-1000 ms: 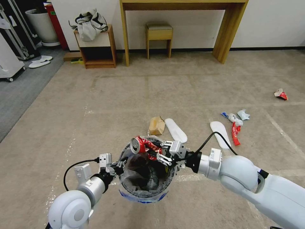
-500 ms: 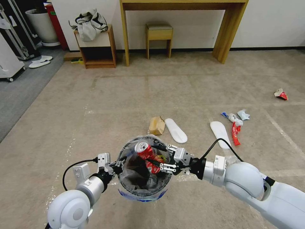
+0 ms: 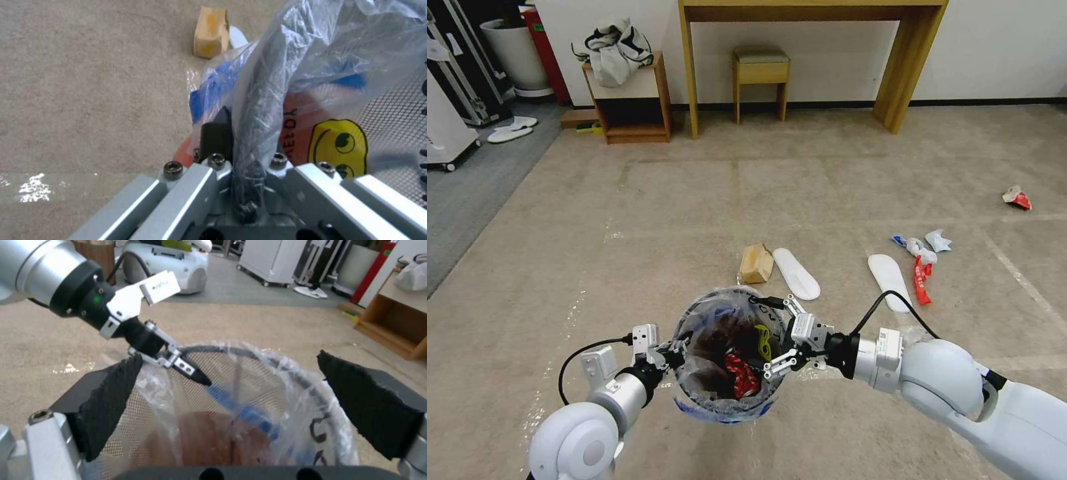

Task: Pick up the trash bin and place the garbage on the floor into it.

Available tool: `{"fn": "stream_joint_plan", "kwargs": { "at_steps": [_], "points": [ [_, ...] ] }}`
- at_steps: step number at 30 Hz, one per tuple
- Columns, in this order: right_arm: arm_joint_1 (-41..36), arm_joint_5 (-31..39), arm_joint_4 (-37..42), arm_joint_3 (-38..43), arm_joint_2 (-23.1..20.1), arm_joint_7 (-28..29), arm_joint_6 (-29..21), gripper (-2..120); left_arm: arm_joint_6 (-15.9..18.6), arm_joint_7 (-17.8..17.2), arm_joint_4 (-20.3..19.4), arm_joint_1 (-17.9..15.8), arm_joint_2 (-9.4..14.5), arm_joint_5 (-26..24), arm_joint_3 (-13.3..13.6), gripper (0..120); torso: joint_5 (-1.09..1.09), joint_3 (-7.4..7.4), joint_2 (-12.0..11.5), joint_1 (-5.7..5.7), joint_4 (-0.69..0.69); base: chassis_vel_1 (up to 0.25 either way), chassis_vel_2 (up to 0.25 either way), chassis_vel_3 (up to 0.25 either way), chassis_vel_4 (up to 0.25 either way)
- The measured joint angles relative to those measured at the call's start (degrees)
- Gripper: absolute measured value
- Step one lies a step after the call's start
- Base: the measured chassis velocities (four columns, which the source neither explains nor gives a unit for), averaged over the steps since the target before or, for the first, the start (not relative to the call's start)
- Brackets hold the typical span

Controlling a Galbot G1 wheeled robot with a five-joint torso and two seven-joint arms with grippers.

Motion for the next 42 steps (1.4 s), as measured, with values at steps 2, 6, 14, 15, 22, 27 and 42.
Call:
{"fn": "stream_joint_plan", "kwargs": {
  "at_steps": [2, 6, 14, 15, 22, 27, 42],
  "points": [
    [-0.4, 0.1, 0.4, 0.8, -0.3, 0.0, 0.0, 100, 0.0, 0.0, 0.2, 0.0, -0.1, 0.2, 0.0, 1, 0.0, 0.0, 0.0, 0.0, 0.0, 0.0, 0.0, 0.0, 0.0],
    [-2.0, 0.8, 1.6, 3.9, -1.6, 0.5, 0.0, 100, 0.0, 0.0, 0.6, 0.0, -0.4, 0.6, 0.0, 1, 0.0, 0.0, 0.0, 0.0, 0.0, 0.0, 0.0, 0.0, 0.0],
    [-10.5, 3.0, 4.8, 16.1, -5.8, 3.0, 0.2, 100, -0.3, 0.2, 1.9, 0.3, 0.3, 0.9, -1.3, 1, 0.01, 0.0, 0.0, 0.0, 0.0, 0.0, 0.0, 0.0, 0.0],
    [-10.9, 3.1, 4.9, 16.7, -6.0, 3.1, 0.3, 100, -0.4, 0.3, 2.0, 0.3, 0.4, 0.9, -1.3, 1, 0.0, 0.0, 0.0, 0.0, 0.0, 0.0, 0.0, 0.0, 0.0],
    [-23.9, 4.2, 7.1, 29.5, -8.7, 6.7, 2.8, 100, -1.5, 1.6, 5.1, 0.6, 0.6, 4.2, -5.1, 1, -0.01, -0.01, 0.0, 0.0, 0.01, 0.0, 0.0, 0.0, 0.0],
    [-26.6, 3.6, 4.8, 31.8, -3.5, 8.3, 4.4, 100, -2.1, 1.5, 6.2, 1.1, 1.0, 5.7, -7.7, 1, -0.01, -0.01, 0.0, 0.0, 0.0, 0.0, 0.0, 0.0, 0.0],
    [-30.3, -4.1, -5.9, 33.1, 17.4, 9.2, 7.4, 100, -3.7, -1.4, 6.1, 3.1, -4.7, 12.1, -10.5, 1, -0.01, 0.0, 0.0, 0.0, -0.01, 0.0, 0.0, 0.0, 0.0]
  ]
}}
